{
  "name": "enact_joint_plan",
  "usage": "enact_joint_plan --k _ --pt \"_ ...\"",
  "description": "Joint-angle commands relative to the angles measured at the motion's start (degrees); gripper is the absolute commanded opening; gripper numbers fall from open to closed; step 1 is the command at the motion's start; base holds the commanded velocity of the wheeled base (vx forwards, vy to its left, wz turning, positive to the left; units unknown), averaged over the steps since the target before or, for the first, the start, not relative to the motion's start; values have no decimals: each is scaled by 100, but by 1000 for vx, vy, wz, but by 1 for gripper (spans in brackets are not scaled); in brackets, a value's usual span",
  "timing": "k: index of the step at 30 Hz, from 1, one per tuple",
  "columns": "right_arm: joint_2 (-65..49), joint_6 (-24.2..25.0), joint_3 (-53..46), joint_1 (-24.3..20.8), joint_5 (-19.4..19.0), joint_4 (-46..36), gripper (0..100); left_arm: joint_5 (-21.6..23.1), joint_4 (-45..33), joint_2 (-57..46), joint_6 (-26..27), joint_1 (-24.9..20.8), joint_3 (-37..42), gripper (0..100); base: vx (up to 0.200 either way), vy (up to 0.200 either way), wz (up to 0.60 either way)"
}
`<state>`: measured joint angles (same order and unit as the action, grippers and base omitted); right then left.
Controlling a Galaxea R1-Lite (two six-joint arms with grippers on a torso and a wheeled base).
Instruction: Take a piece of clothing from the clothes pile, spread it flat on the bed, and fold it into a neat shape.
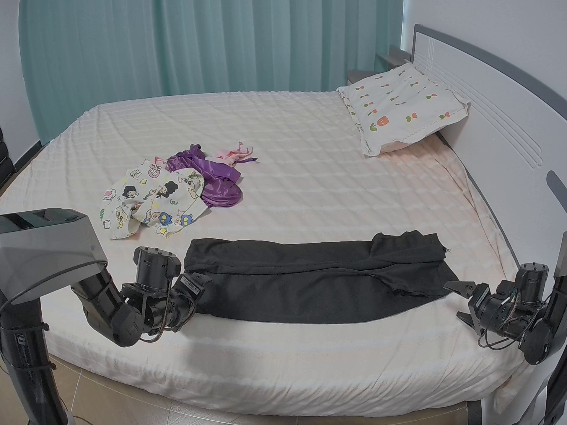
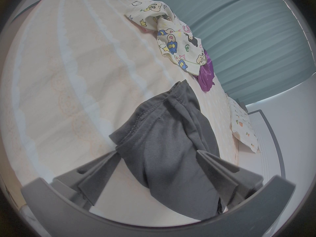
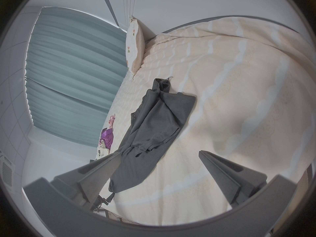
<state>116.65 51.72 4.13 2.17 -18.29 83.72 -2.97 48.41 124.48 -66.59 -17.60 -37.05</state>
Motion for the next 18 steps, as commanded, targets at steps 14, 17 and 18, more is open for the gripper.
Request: enact_joint_plan --k 14,17,18 --pt "965 628 931 -982 1424 56 100 -327 55 -73 -74 73 295 0 0 0 0" --pt "1114 602 1178 -1034 1662 3 100 -318 46 -108 -74 73 312 0 0 0 0" --pt "1140 602 1195 -1034 1741 -5 100 -318 46 -108 -74 82 312 0 0 0 0"
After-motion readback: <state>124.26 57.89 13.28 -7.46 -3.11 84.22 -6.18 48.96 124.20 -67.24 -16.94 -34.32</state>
